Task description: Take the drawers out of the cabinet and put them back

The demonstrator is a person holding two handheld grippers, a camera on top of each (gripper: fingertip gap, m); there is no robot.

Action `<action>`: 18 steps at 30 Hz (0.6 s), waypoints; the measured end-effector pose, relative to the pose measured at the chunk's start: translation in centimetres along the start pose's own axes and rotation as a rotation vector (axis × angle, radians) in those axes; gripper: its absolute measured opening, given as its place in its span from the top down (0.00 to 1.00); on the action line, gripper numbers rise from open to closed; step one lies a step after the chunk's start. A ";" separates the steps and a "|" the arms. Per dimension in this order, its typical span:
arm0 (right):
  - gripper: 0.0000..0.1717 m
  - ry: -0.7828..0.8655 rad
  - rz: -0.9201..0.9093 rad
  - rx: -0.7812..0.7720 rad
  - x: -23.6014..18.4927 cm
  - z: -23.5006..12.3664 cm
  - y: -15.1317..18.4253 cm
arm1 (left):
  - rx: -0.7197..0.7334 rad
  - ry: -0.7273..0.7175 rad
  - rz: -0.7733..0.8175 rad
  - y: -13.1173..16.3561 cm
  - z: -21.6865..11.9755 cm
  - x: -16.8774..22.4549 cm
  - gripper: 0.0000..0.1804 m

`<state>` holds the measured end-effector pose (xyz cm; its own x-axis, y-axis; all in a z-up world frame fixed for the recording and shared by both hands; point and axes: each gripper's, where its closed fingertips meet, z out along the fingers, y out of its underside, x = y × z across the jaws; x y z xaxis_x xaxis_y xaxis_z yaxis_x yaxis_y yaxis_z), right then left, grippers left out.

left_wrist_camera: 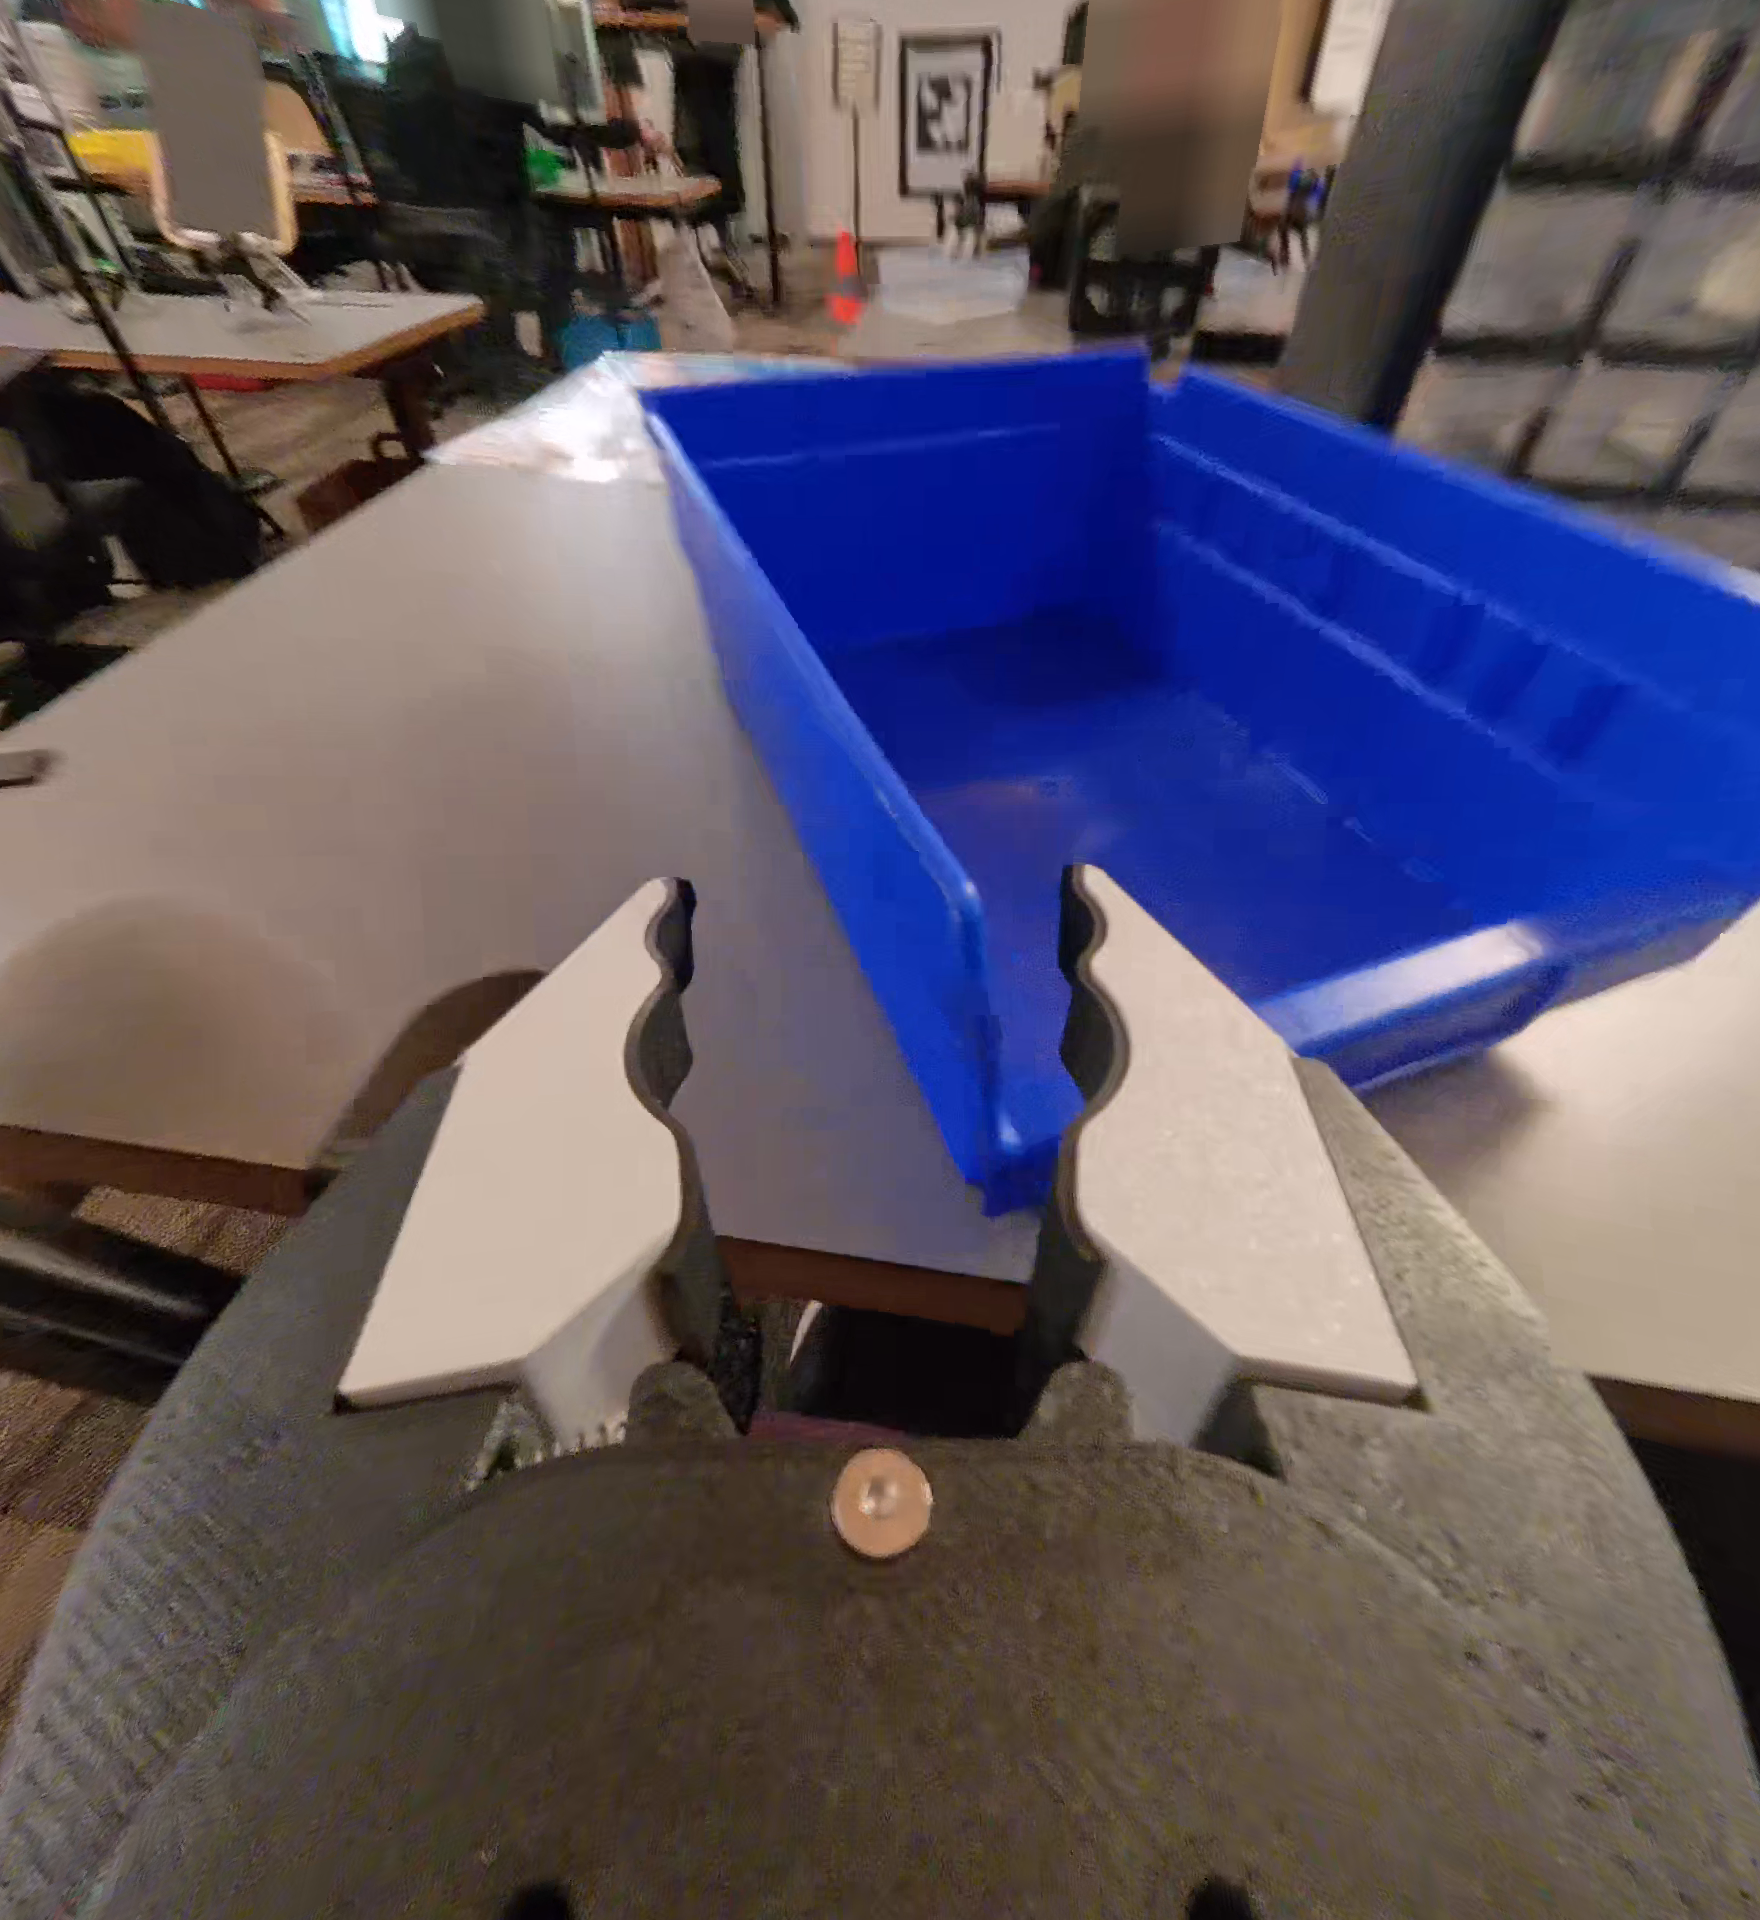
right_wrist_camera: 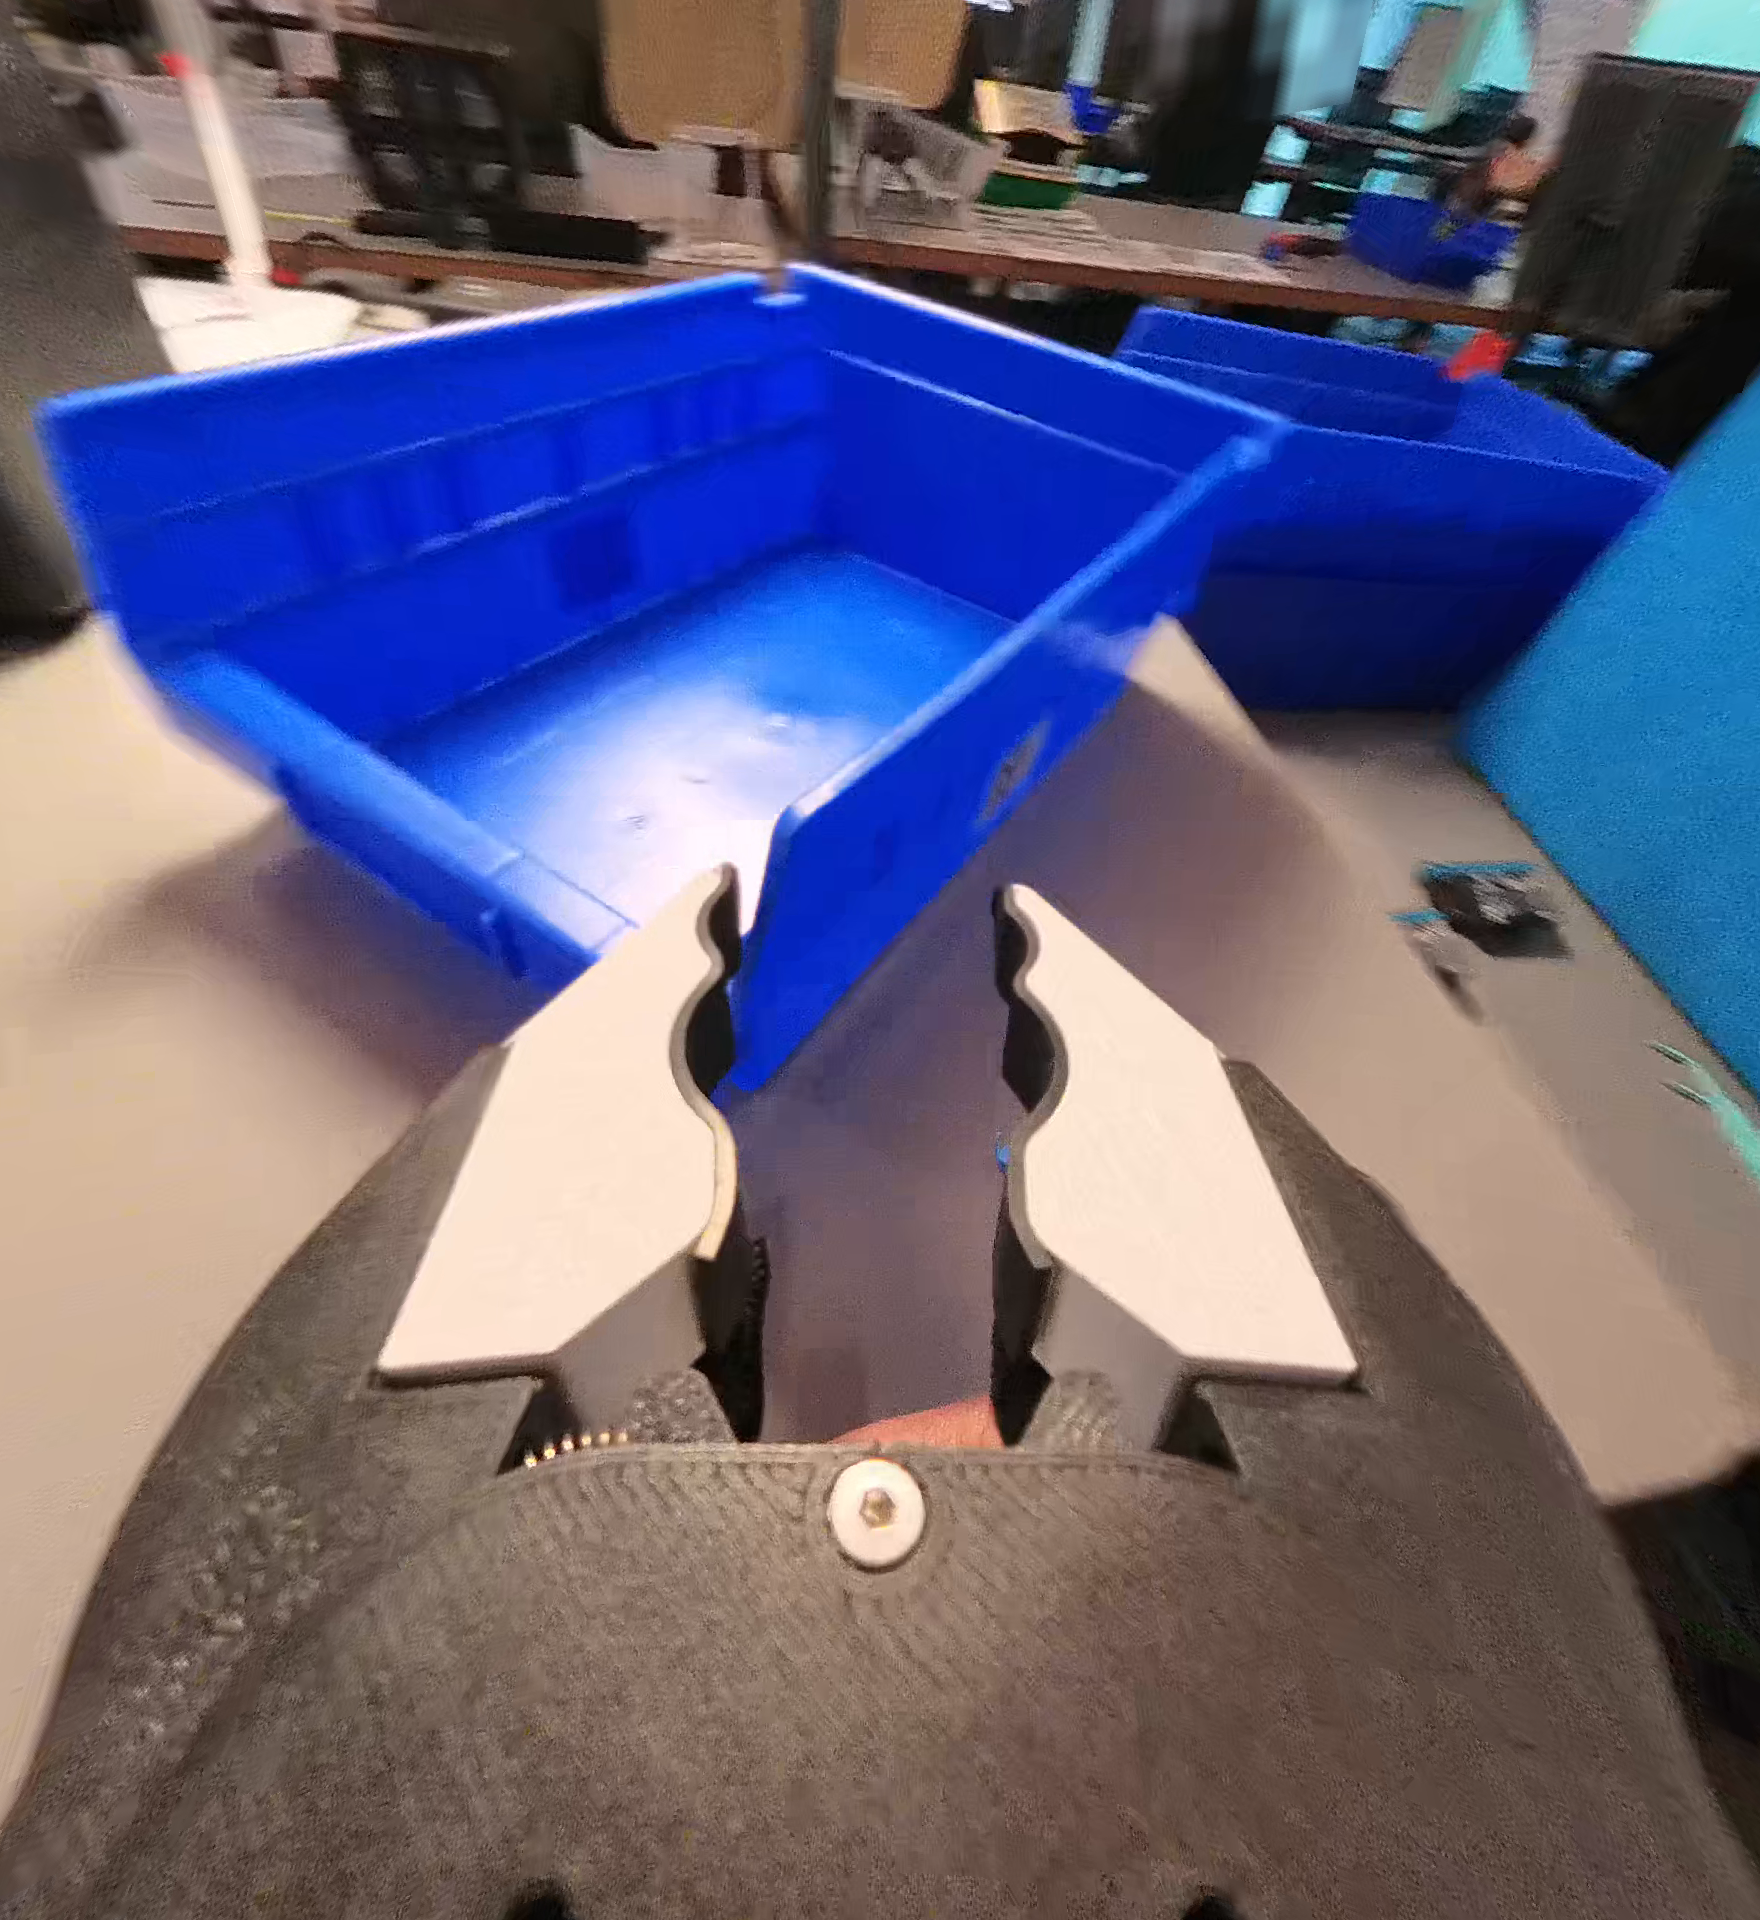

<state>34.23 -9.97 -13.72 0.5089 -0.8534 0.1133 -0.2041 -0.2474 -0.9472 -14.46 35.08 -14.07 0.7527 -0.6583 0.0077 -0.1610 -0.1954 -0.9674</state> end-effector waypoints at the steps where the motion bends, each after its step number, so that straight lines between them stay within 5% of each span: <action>1: 0.72 0.029 0.014 -0.002 1.7 -0.6 0.2 | 0.030 -0.012 -0.018 -1.0 -0.4 -0.9 0.61; 5: 0.72 -0.005 0.086 0.063 2.5 -3.9 -1.0 | 0.120 0.037 0.021 -4.7 -2.3 1.2 0.60; 9: 0.69 -0.233 0.078 0.129 -5.7 -4.7 -3.5 | 0.035 0.239 0.122 -4.2 -0.8 9.9 0.56; 14: 0.54 -0.370 0.036 0.054 -14.5 -0.1 -3.9 | -0.093 0.343 0.186 -1.5 3.8 17.7 0.56; 18: 0.55 -0.326 0.034 0.008 -16.1 3.5 -4.2 | -0.094 0.312 0.187 -1.3 6.3 18.6 0.62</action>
<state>29.83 6.46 -12.67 0.7433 -0.6687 -0.0194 -0.2195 -0.2163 -0.9514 3.75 27.72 -14.24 0.4767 -0.8758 -0.0764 -0.3462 -0.1071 -0.9320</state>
